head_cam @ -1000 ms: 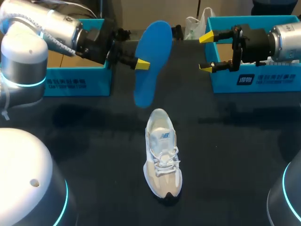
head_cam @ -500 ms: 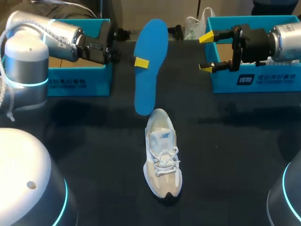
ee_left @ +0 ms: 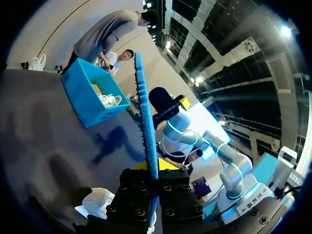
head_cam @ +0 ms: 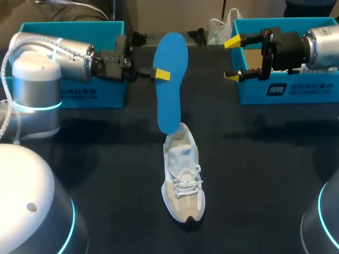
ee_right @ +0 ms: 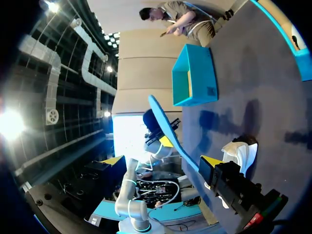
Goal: Take the shoe out of the shoebox, open the shoe tongue, remove and reinsert the insole, then place the shoe into the shoebox
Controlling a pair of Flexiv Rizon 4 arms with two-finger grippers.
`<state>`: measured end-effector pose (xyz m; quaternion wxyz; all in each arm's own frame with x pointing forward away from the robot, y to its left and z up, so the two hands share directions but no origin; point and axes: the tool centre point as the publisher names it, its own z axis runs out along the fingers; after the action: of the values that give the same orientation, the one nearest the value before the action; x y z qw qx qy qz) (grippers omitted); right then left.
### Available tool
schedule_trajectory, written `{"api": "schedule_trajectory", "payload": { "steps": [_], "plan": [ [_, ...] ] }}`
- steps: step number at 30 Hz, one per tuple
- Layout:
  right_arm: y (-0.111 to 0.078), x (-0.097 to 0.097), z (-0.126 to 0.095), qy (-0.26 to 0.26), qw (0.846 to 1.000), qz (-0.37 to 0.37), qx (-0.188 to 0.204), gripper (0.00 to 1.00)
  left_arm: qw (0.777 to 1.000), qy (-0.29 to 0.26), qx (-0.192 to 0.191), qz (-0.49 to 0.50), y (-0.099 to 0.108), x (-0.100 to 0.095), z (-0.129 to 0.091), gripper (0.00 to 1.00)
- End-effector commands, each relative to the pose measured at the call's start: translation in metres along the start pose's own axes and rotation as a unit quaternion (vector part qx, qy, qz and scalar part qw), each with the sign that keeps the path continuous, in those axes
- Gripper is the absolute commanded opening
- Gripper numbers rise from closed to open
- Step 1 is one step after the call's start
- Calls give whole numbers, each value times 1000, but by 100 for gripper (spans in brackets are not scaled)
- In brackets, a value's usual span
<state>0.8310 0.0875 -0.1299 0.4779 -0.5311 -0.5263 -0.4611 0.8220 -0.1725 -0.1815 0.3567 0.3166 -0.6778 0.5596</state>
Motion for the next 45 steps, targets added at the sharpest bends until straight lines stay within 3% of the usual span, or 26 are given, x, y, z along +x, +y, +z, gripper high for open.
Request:
{"api": "schedule_trajectory", "payload": {
  "steps": [1,15,24,36,45],
  "plan": [
    [-1,0,1,-1,1000,1,-1,100,999,-4,10,-35,-1,-7,3,0],
    [-1,0,1,-1,1000,1,-1,100,983,33,8,-183,-3,-30,11,0],
    [-1,0,1,-1,1000,1,-1,100,973,27,23,-228,1,-45,14,0],
    [-3,4,-1,-97,995,-14,12,100,961,38,39,-272,1,-48,14,0],
    [-9,22,5,-218,976,-10,7,100,957,42,38,-285,2,-47,13,0]
  ]
}}
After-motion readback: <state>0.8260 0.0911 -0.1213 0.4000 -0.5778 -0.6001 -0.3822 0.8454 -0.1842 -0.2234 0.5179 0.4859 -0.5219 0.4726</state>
